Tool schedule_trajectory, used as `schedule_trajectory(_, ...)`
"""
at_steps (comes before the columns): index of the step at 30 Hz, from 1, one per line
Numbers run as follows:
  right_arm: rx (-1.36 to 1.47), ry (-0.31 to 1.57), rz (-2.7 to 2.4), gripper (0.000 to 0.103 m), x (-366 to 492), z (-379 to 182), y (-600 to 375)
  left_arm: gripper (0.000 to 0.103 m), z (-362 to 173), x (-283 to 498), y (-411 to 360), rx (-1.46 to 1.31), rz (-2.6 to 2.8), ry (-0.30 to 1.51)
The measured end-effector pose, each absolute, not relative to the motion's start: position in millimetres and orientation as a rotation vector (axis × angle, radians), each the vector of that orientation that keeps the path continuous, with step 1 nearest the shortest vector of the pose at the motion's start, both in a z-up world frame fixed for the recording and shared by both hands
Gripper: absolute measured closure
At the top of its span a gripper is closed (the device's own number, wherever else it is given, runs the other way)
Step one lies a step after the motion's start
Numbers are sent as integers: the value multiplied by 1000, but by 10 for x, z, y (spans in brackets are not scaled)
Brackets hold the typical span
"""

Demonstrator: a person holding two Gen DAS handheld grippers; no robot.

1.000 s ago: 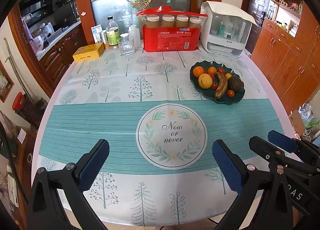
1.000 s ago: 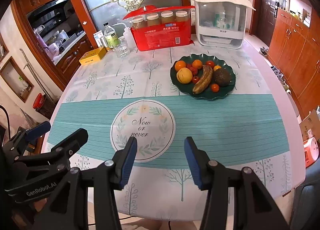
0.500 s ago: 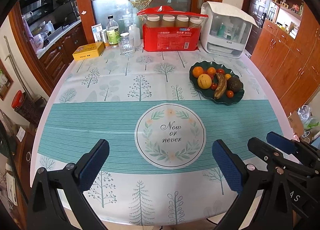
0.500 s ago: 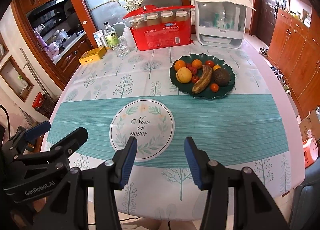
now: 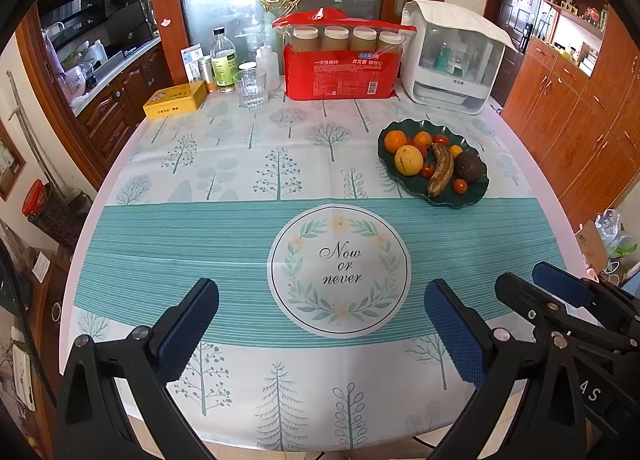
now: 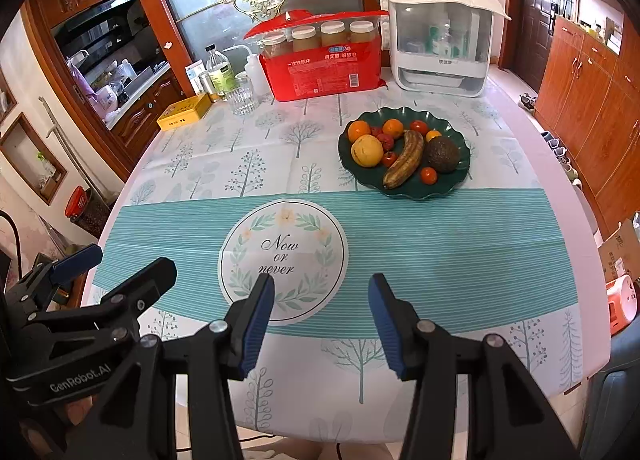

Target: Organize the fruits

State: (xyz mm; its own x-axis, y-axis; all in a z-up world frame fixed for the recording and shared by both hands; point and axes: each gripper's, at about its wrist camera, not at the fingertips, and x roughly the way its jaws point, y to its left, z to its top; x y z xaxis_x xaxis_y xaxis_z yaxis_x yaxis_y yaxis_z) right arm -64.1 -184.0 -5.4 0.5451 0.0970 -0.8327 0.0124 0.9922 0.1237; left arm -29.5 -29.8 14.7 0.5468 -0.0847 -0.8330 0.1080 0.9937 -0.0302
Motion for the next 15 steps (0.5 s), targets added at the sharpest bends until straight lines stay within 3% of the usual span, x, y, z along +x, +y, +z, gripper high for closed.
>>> schedule_trajectory(15,136,1019,56,54,-574,-151,-1819,1,98,-268,-269,21,-108,1004)
